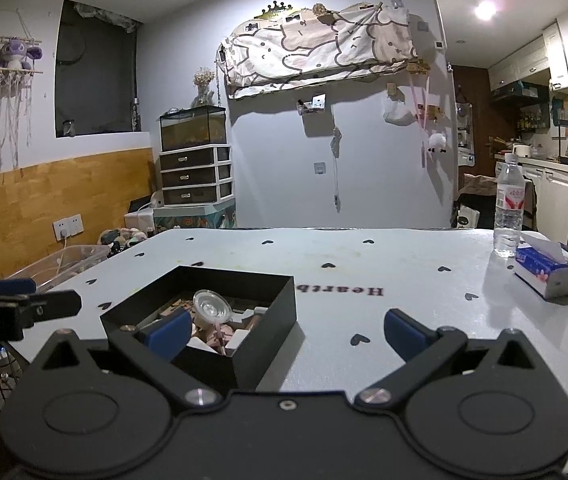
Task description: Organize rigid objects
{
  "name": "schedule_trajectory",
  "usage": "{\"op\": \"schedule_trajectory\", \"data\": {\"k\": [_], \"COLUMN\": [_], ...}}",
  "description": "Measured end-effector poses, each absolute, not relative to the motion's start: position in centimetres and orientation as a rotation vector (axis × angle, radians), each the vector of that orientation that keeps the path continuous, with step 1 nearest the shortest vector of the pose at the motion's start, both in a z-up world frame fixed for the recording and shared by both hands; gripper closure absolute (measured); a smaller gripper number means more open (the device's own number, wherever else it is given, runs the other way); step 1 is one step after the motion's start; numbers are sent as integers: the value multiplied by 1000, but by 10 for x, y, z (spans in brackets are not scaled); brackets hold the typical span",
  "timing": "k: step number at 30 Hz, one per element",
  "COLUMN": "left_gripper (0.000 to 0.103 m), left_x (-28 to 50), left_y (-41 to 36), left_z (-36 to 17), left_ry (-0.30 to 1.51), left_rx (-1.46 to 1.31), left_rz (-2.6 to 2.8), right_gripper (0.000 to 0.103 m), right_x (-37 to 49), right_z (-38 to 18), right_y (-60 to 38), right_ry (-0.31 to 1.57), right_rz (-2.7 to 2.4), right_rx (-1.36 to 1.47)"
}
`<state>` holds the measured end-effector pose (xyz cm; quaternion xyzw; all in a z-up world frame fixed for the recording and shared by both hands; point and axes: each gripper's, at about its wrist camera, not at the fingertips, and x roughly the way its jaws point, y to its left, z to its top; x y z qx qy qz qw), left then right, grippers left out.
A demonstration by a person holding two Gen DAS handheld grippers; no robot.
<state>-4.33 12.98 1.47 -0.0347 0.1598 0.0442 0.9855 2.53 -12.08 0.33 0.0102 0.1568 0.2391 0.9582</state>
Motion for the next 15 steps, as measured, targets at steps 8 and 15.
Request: {"op": "schedule_trajectory", "data": {"k": [8,15], "left_gripper": [0,0], "left_x": [-43,-43], "left_y": [130,130], "left_z": [11,9], "left_ry": [336,342], "left_rx": [-73,-68], "left_rz": [91,94], "right_gripper": [0,0], "right_x": [22,23], "right_z": [1,2], "right_y": [-122,-122], "right_ry": [319,320], "right_rz": [483,482], "right_rx": [19,18]}}
